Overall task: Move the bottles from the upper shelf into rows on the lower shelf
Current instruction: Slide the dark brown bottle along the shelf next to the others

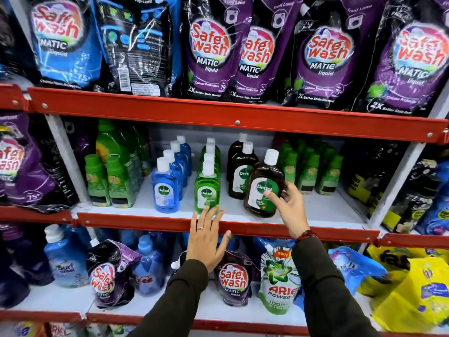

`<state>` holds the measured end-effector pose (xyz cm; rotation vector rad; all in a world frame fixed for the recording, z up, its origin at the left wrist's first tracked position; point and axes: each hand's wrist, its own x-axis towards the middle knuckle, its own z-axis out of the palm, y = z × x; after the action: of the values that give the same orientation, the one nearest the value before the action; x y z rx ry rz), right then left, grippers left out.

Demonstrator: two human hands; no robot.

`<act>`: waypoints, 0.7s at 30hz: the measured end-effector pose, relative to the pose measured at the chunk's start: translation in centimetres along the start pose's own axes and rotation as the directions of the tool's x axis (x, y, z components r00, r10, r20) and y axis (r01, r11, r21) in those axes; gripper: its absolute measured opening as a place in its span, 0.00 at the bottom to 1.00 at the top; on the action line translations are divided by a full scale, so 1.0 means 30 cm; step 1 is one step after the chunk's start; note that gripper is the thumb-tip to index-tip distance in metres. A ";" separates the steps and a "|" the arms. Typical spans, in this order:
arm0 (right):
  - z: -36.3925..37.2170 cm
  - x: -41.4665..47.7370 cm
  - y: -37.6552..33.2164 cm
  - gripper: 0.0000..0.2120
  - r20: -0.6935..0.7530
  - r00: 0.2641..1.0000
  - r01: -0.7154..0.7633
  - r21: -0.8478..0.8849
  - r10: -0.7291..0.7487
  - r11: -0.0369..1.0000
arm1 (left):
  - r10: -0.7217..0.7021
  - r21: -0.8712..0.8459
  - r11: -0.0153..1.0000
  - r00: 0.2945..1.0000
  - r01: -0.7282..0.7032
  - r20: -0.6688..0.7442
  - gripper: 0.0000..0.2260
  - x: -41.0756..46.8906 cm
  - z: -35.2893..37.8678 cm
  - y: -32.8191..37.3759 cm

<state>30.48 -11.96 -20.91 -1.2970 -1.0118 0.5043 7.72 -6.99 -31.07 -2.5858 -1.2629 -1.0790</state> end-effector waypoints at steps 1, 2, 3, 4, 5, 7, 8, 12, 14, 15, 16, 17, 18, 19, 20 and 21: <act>0.021 -0.001 0.001 0.26 0.021 1.000 -0.006 0.006 0.006 1.000 | -0.017 0.005 1.000 1.000 0.018 -0.015 0.25 -0.005 -0.012 -0.018; 0.043 0.001 0.005 0.26 0.037 0.999 -0.014 0.025 0.013 1.000 | -0.038 0.014 0.999 0.999 0.038 -0.022 0.26 -0.010 -0.024 -0.038; 0.059 0.001 0.006 0.25 0.051 0.998 -0.028 0.032 0.026 0.999 | -0.057 0.026 0.998 0.998 0.057 -0.023 0.26 -0.015 -0.035 -0.057; 0.074 0.005 0.010 0.24 0.061 0.997 -0.042 0.044 0.039 0.998 | -0.076 0.040 0.996 0.997 0.076 -0.019 0.26 -0.020 -0.043 -0.075; 0.087 0.007 0.011 0.24 0.072 0.996 -0.049 0.036 0.046 0.998 | -0.095 0.050 0.994 0.995 0.096 -0.011 0.26 -0.026 -0.047 -0.091; 0.101 0.016 0.018 0.24 0.097 0.994 -0.042 0.013 0.041 0.999 | -0.131 0.075 0.989 0.991 0.130 0.020 0.26 -0.038 -0.049 -0.116; 0.108 0.022 0.018 0.23 0.109 0.993 -0.037 0.005 0.036 0.999 | -0.140 0.098 0.986 0.989 0.136 0.037 0.26 -0.044 -0.045 -0.127; 0.122 0.037 0.010 0.20 0.176 0.984 -0.016 -0.031 0.021 0.999 | -0.131 0.114 0.986 0.991 0.125 0.040 0.25 -0.053 -0.032 -0.149; 0.126 0.044 0.014 0.20 0.188 0.982 -0.017 -0.030 0.022 0.999 | -0.116 0.108 0.988 0.993 0.113 0.026 0.23 -0.052 -0.031 -0.156; 0.125 0.047 0.019 0.20 0.193 0.981 -0.018 -0.031 0.024 0.999 | -0.107 0.106 0.989 0.994 0.105 0.020 0.23 -0.052 -0.029 -0.159; 0.124 0.051 0.026 0.21 0.201 0.979 -0.017 -0.025 0.022 1.000 | -0.100 0.103 0.990 0.995 0.098 0.017 0.22 -0.053 -0.028 -0.161; 0.122 0.054 0.030 0.21 0.209 0.978 -0.016 -0.028 0.021 0.999 | -0.097 0.101 0.990 0.995 0.095 0.017 0.22 -0.053 -0.028 -0.163; 0.122 0.057 0.033 0.21 0.213 0.977 -0.014 -0.029 0.020 0.999 | -0.096 0.100 0.990 0.995 0.094 0.014 0.22 -0.054 -0.026 -0.164; 0.119 0.057 0.033 0.21 0.215 0.976 -0.016 -0.032 0.023 0.999 | -0.096 0.101 0.990 0.995 0.095 0.009 0.22 -0.054 -0.023 -0.163; 0.118 0.057 0.034 0.21 0.217 0.976 -0.021 -0.029 0.027 0.999 | -0.097 0.101 0.990 0.995 0.096 0.004 0.22 -0.054 -0.022 -0.162; 0.116 0.057 0.031 0.21 0.224 0.974 -0.025 -0.031 0.031 0.999 | -0.096 0.100 0.990 0.995 0.095 -0.001 0.22 -0.055 -0.021 -0.161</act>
<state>28.64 -8.44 -21.41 -1.3009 -1.1924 0.6720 3.22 -5.11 -32.72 -2.4785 -1.4166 -0.9990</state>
